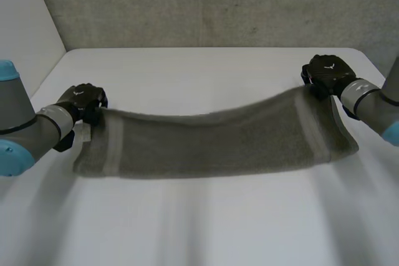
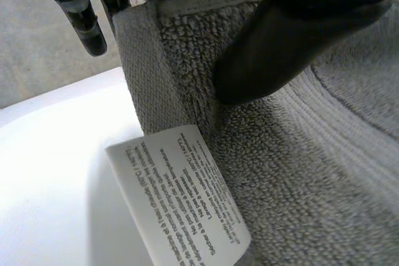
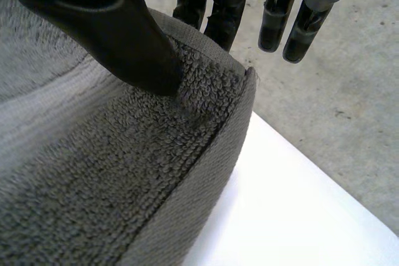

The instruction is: Fold the towel.

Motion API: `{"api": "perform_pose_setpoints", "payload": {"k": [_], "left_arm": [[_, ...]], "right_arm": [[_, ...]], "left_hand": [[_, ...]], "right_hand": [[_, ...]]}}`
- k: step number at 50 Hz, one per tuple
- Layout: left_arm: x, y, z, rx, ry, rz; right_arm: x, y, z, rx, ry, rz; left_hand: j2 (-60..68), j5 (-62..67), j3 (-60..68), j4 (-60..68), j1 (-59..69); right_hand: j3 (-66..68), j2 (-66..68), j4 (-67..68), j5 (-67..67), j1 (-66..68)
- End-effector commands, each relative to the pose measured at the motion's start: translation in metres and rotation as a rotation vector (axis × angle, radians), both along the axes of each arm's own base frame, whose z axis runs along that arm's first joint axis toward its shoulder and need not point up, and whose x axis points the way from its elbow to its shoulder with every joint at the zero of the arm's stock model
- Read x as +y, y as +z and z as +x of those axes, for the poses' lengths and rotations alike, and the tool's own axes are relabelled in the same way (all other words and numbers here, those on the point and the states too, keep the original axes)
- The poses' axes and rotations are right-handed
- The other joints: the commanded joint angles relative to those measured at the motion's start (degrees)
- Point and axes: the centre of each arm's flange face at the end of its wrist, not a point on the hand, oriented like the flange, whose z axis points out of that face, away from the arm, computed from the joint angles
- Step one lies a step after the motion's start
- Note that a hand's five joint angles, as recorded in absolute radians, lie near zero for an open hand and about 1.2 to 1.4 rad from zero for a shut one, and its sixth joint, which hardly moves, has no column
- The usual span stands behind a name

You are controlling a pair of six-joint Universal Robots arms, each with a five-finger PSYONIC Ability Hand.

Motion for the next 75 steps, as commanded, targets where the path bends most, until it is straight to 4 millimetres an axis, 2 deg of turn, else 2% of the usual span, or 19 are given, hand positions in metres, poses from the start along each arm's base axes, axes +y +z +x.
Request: {"api": "perform_pose_setpoints", "payload": {"k": [1,10,15,18,24,27,29,31,37,39,41,42,44,48,50,55,73,74,75], "left_arm": [[-0.004,-0.007,0.0,-0.016,0.022,-0.004],[-0.005,-0.015,-0.002,-0.075,0.0,-0.013],[0.003,-0.001,-0.005,-0.072,-0.003,-0.028],[0.007,0.005,-0.004,-0.069,-0.002,-0.03],[0.042,0.045,0.002,-0.058,-0.004,-0.043],[0.054,0.055,0.003,-0.054,-0.004,-0.05],[0.067,0.065,0.006,-0.054,-0.003,-0.064],[0.094,0.077,0.008,-0.046,-0.007,-0.08],[0.105,0.08,0.01,-0.012,-0.028,-0.083],[0.089,0.073,0.021,0.003,0.001,-0.056],[0.079,0.061,0.022,0.002,0.004,-0.02],[0.079,0.061,0.022,0.002,0.004,-0.02],[0.059,0.034,0.018,-0.005,0.001,0.058],[0.049,0.02,0.012,-0.015,-0.011,0.101],[0.045,0.014,0.011,-0.019,-0.01,0.12],[0.028,-0.003,0.012,-0.042,0.019,0.143],[0.021,-0.007,0.01,-0.045,0.018,0.129],[0.021,-0.007,0.01,-0.042,0.016,0.126],[0.021,-0.007,0.01,-0.042,0.016,0.126]], "right_arm": [[-0.013,-0.021,0.005,0.007,-0.028,-0.03],[-0.018,-0.041,0.004,0.015,-0.047,0.0],[-0.008,-0.044,0.003,0.019,-0.048,0.041],[0.003,-0.025,-0.003,0.013,-0.049,0.041],[0.04,0.027,-0.018,-0.01,-0.04,0.014],[0.051,0.036,-0.022,-0.017,-0.028,0.014],[0.076,0.054,-0.03,-0.026,-0.011,0.011],[0.085,0.06,-0.036,-0.031,-0.016,0.007],[0.091,0.074,-0.055,-0.042,-0.037,-0.021],[0.081,0.07,-0.058,-0.041,-0.049,-0.017],[0.059,0.035,-0.057,-0.038,-0.049,0.068],[0.058,0.035,-0.057,-0.038,-0.049,0.068],[0.042,0.014,-0.058,-0.029,-0.061,0.136],[0.034,0.004,-0.058,0.0,-0.075,0.179],[0.029,-0.011,-0.044,0.052,-0.052,0.192],[0.02,-0.023,-0.037,0.093,-0.047,0.178],[0.012,-0.042,-0.026,0.113,-0.046,0.178],[0.012,-0.042,-0.024,0.119,-0.05,0.175],[0.012,-0.042,-0.024,0.119,-0.05,0.175]], "left_hand": [[6.2,3.3,-2.4,-3.2,4.9],[6.2,3.3,-2.4,-3.2,4.9],[6.2,3.3,-2.4,-3.2,4.9],[6.2,3.3,-2.4,-3.2,4.9],[6.2,3.3,-2.4,-3.2,4.9],[6.2,3.3,-2.4,-3.2,4.9],[6.2,3.3,-2.4,-3.2,4.9],[6.2,3.3,-2.4,-3.2,4.9],[6.2,3.3,-2.4,-3.2,4.9],[6.2,3.3,-2.4,-3.2,4.9],[6.2,3.3,-2.4,-3.2,4.9],[6.2,3.3,-2.4,-3.2,4.9],[6.2,3.3,-2.4,-3.2,4.9],[6.2,3.3,-2.4,-3.2,4.9],[6.2,3.3,-2.4,-3.2,4.9],[6.2,3.3,-2.4,-3.2,4.9],[6.2,3.3,-2.4,-3.2,4.9],[6.2,3.3,-2.4,-3.2,4.9],[6.2,3.3,-2.4,-3.2,4.9]], "right_hand": [[-2.9,4.9,-4.4,4.3,4.7],[-2.9,4.9,-4.4,4.3,4.7],[-2.9,4.9,-4.4,4.3,4.7],[-2.9,4.9,-4.4,4.3,4.7],[-2.9,4.9,-4.4,4.3,4.7],[-2.9,4.9,-4.4,4.3,4.7],[-2.9,4.9,-4.4,4.3,4.7],[-2.9,4.9,-4.4,4.3,4.7],[-2.9,4.9,-4.4,4.3,4.7],[-2.9,4.9,-4.4,4.3,4.7],[-2.9,4.9,-4.4,4.3,4.7],[-2.9,4.9,-4.4,4.3,4.7],[-2.9,4.9,-4.4,4.3,4.7],[-2.9,4.9,-4.4,4.3,4.7],[-2.9,4.9,-4.4,4.3,4.7],[-2.9,4.9,-4.4,4.3,4.7],[-2.9,4.8,-4.4,4.2,4.6],[-2.9,-29.3,-4.4,-29.9,-29.5],[-2.9,-29.7,-4.4,-30.3,-29.8]]}}
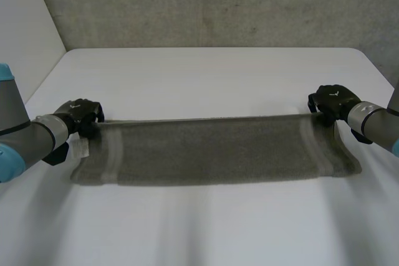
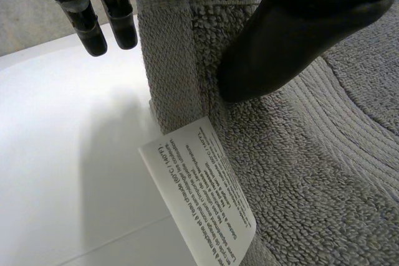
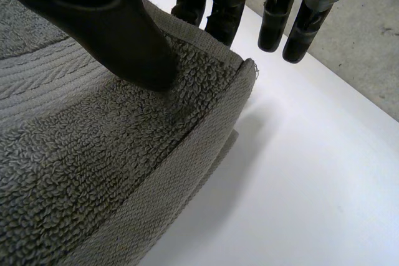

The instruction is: Fold the towel.

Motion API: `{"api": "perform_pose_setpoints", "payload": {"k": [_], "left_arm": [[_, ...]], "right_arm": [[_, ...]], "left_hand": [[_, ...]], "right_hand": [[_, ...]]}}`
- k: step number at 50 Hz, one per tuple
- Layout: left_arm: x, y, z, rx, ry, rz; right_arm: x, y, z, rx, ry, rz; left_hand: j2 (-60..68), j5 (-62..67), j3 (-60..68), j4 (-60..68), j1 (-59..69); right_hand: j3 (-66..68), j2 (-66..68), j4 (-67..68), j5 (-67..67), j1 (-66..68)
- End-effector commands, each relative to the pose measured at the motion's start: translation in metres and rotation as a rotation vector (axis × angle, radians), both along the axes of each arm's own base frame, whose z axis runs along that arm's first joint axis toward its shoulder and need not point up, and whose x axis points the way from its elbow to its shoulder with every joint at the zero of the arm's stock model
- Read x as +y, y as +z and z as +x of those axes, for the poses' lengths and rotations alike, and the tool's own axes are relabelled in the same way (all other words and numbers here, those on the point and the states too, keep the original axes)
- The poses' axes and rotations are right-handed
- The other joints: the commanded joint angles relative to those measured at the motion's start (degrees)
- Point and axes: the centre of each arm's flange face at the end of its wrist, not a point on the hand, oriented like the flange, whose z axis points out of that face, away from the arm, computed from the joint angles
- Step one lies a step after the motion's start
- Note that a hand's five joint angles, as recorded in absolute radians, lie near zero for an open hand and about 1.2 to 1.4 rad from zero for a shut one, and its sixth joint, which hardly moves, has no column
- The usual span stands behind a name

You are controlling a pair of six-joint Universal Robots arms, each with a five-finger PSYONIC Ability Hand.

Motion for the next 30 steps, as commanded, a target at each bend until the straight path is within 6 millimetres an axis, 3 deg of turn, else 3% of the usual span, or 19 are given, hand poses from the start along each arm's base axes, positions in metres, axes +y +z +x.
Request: {"api": "perform_pose_setpoints", "payload": {"k": [1,2,3,8,10,11,13,18,19,24,25,27,30], "left_arm": [[0.002,-0.002,-0.002,0.008,-0.015,-0.002],[0.002,-0.002,-0.002,0.008,-0.015,-0.002],[0.002,-0.001,-0.002,0.005,-0.012,-0.006],[0.002,0.004,-0.005,0.013,-0.024,-0.026],[0.005,0.006,-0.008,0.013,-0.033,-0.029],[0.005,0.006,-0.008,0.013,-0.033,-0.029],[0.008,0.011,-0.009,0.014,-0.036,-0.038],[0.023,0.039,-0.01,0.026,-0.041,-0.099],[0.023,0.039,-0.01,0.026,-0.041,-0.099],[0.049,0.061,-0.016,0.043,-0.064,-0.203],[0.049,0.061,-0.016,0.043,-0.064,-0.204],[0.063,0.066,-0.023,0.057,-0.087,-0.294],[0.07,0.068,-0.025,0.061,-0.096,-0.336]], "right_arm": [[-0.003,-0.001,0.003,0.02,-0.023,-0.012],[-0.004,0.001,0.002,0.024,-0.031,-0.025],[-0.004,0.001,0.002,0.024,-0.031,-0.025],[-0.007,0.014,0.003,0.019,-0.041,-0.069],[-0.004,0.037,0.003,0.009,-0.043,-0.113],[-0.004,0.037,0.003,0.009,-0.043,-0.114],[0.003,0.067,0.001,-0.023,-0.055,-0.167],[0.022,0.089,-0.005,-0.063,-0.069,-0.192],[0.022,0.089,-0.005,-0.063,-0.069,-0.192],[0.065,0.083,-0.004,-0.061,-0.041,-0.11],[0.065,0.083,-0.004,-0.061,-0.041,-0.11],[0.084,0.074,-0.004,-0.043,-0.019,-0.072],[0.098,0.057,-0.009,-0.004,0.004,-0.03]], "left_hand": [[-24.9,-28.0,-2.4,-3.2,-26.3],[-25.2,-28.3,-2.4,-3.2,-26.6],[-62.5,-65.6,-2.4,-3.2,-63.9],[-63.7,-66.8,-2.4,-3.2,-65.1],[-63.7,-66.8,-2.4,-3.2,-65.1],[-63.7,-66.8,-2.4,-3.2,-65.1],[-63.7,-66.8,-2.4,-3.2,-65.1],[-63.7,-66.8,-2.4,-3.2,-65.1],[-63.7,-66.8,-2.4,-3.2,-65.1],[-63.5,-66.7,-2.4,-3.2,-64.9],[-63.5,-66.6,-2.4,-3.2,-64.9],[-63.5,-66.6,-2.4,-3.2,-64.9],[-63.5,-66.6,-2.4,-3.2,-64.9]], "right_hand": [[-2.9,-58.1,-4.4,-58.2,-57.7],[-2.9,-65.7,-4.4,-65.8,-65.3],[-2.9,-65.7,-4.4,-65.8,-65.3],[-2.9,-65.7,-4.4,-65.8,-65.3],[-2.9,-65.7,-4.4,-65.8,-65.3],[-2.9,-65.7,-4.4,-65.8,-65.3],[-2.9,-65.7,-4.4,-65.8,-65.3],[-2.9,-65.7,-4.4,-65.8,-65.3],[-2.9,-65.7,-4.4,-65.8,-65.3],[-2.9,-65.7,-4.4,-65.8,-65.3],[-2.9,-65.7,-4.4,-65.8,-65.3],[-2.9,-65.7,-4.4,-65.8,-65.3],[-2.9,-65.7,-4.4,-65.8,-65.3]]}}
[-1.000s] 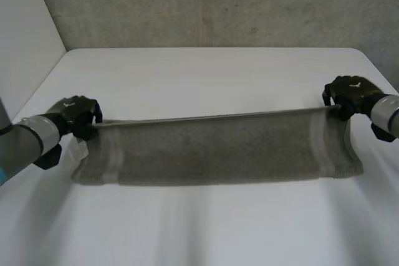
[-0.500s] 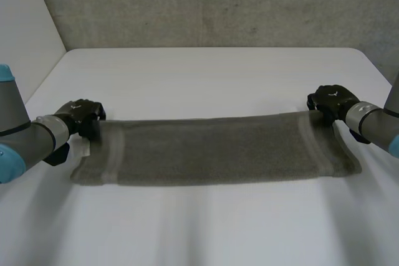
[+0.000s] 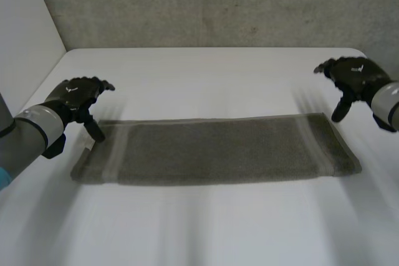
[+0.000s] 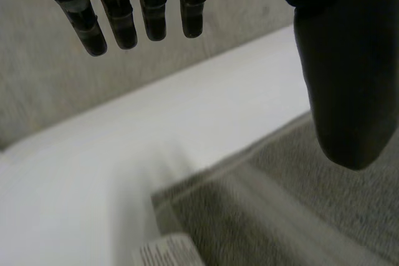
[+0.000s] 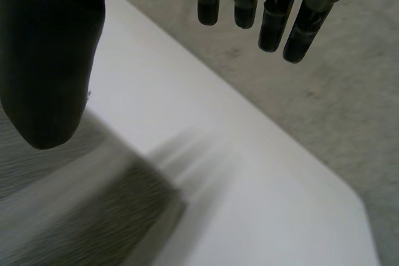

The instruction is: Fold the towel.

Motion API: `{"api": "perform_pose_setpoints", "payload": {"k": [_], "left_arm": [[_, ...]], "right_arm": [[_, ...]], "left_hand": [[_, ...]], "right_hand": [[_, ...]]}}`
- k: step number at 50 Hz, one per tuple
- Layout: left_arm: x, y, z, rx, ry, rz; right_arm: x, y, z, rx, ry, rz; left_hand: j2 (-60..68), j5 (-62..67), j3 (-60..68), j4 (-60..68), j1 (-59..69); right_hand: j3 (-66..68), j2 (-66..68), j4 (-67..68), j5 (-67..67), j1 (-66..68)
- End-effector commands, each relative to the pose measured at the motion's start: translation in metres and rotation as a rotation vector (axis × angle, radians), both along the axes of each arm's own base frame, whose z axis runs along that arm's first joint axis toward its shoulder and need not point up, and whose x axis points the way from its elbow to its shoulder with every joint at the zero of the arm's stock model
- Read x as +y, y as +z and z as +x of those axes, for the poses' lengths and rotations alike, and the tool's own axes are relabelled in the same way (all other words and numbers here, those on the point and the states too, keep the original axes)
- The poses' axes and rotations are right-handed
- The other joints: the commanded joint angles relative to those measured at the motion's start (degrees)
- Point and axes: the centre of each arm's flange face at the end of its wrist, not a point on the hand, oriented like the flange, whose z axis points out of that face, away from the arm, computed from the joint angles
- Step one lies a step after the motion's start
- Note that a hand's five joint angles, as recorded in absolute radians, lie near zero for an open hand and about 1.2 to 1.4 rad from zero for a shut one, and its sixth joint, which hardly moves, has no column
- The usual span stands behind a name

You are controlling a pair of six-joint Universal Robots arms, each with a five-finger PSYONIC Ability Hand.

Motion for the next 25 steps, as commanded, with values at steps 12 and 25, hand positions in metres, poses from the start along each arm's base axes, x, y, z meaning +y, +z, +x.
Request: {"api": "perform_pose_setpoints", "payload": {"k": [12,25], "left_arm": [[0.044,0.002,-0.012,0.029,-0.048,-0.181],[0.042,-0.001,-0.007,0.026,-0.03,-0.167]], "right_arm": [[0.046,-0.064,-0.029,0.173,0.039,0.098],[0.037,-0.089,-0.041,0.176,0.007,0.112]], "left_hand": [[-3.6,-2.8,-2.4,-3.2,-6.4],[-3.6,-2.8,-2.4,-3.2,-6.4]], "right_hand": [[-2.9,1.8,-4.4,2.9,3.2],[-2.9,11.1,-4.4,12.2,12.5]]}}
